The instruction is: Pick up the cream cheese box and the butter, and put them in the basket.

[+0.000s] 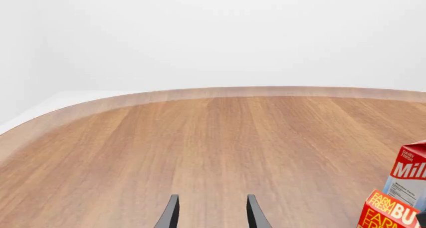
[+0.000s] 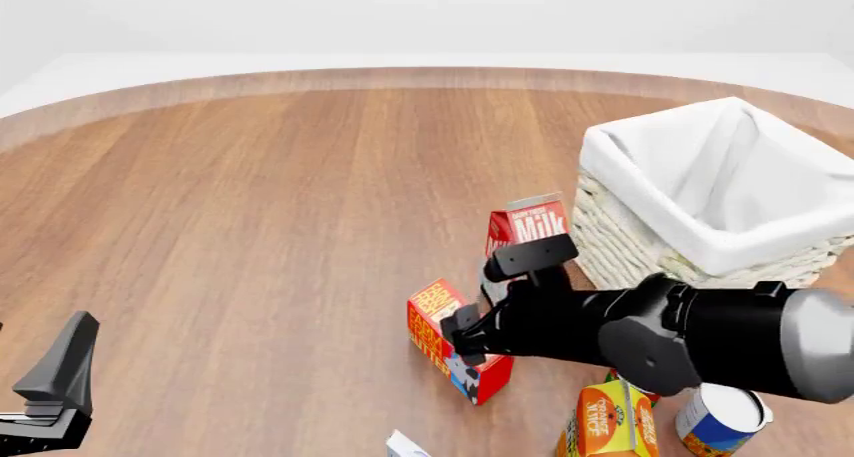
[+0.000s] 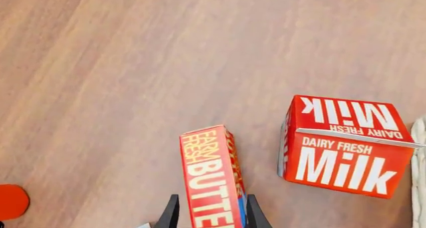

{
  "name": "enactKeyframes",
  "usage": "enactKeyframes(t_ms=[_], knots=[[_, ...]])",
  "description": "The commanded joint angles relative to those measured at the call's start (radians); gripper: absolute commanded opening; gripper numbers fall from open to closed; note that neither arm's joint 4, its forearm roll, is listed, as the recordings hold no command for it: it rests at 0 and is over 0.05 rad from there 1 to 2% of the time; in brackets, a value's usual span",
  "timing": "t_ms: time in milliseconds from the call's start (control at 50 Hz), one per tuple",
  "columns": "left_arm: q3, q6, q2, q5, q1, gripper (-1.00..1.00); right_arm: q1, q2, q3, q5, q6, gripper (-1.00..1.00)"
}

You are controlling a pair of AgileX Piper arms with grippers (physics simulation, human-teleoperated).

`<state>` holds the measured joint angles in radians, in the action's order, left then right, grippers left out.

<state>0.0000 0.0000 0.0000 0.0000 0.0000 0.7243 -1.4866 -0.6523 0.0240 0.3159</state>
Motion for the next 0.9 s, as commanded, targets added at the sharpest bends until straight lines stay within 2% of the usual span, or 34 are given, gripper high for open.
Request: enactKeyframes(t_ms=[20,320,660,900], knots=[[0.0,0.0,0.0,0.0,0.0,1.0,0.003,-0.017,0.006,-0.014,0.004,1.0],[0.0,0.0,0.0,0.0,0.0,1.0,0.011,-0.026,0.005,-0.008,0.008,1.0],[0.0,0.0,0.0,0.0,0.0,1.0,0.026,-0.068,0.028,-0.064,0.024,1.0],[0.0,0.0,0.0,0.0,0.0,1.0,0.029,-0.076,0.023,-0.066,0.026,1.0]])
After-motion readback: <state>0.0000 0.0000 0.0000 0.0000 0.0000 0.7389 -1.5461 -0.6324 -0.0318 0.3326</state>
